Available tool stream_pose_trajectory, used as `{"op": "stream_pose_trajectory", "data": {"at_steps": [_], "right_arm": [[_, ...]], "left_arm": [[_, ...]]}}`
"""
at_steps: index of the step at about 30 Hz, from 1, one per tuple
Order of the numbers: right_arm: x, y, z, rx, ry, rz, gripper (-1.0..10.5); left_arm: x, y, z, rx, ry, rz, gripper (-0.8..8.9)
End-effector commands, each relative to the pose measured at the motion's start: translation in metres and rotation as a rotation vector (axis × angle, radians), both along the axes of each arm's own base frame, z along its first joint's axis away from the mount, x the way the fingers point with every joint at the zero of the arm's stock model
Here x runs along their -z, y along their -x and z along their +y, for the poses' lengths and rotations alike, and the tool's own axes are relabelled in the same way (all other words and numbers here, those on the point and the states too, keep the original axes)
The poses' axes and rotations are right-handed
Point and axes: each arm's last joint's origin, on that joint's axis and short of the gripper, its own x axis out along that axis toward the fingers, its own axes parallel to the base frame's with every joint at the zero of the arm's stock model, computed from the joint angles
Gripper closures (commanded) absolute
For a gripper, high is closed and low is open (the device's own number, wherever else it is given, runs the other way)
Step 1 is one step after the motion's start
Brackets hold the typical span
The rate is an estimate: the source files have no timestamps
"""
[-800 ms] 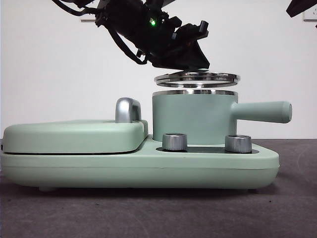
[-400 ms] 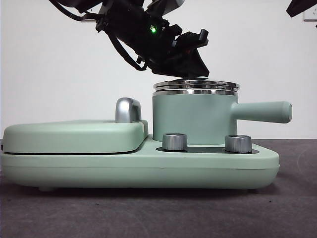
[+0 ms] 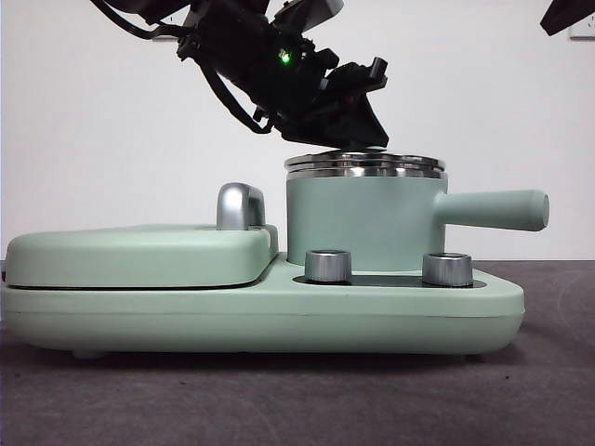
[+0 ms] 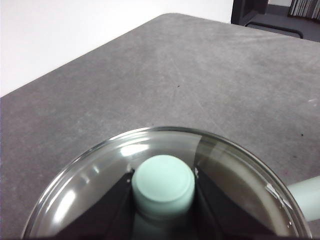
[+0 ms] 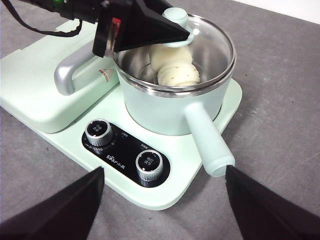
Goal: Put the buns in a small steamer
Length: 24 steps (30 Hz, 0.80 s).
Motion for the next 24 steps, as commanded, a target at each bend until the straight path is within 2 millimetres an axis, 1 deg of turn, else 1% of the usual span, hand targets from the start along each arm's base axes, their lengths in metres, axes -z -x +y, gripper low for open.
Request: {"op": "stream_pose_trajectory", "data": {"at_steps": [1, 7, 14, 24], "right_arm": [[-0.0014, -0.0004, 0.0009, 0.002, -0.009, -0.001, 5.7], [-0.0014, -0.0004, 0.0009, 0.002, -0.009, -0.001, 5.7], [-0.0014, -0.0004, 0.0008, 0.002, -0.009, -0.001, 5.7], [-0.0014, -0.0004, 0.0008, 0.003, -0.009, -0.001, 5.7]], "left_arm": [[-0.0049, -0.0037, -0.0043, 0.005, 0.008, -0.030, 8.04], [-0.0032, -0.0033, -0.0041, 0.006, -0.003, -0.017, 8.04], [0.0043, -0.0063, -0.0067, 0.006, -0.008, -0.012, 8.04], [0.0021, -0.0074, -0.0076, 0.006, 0.014, -0.037, 8.04]]}}
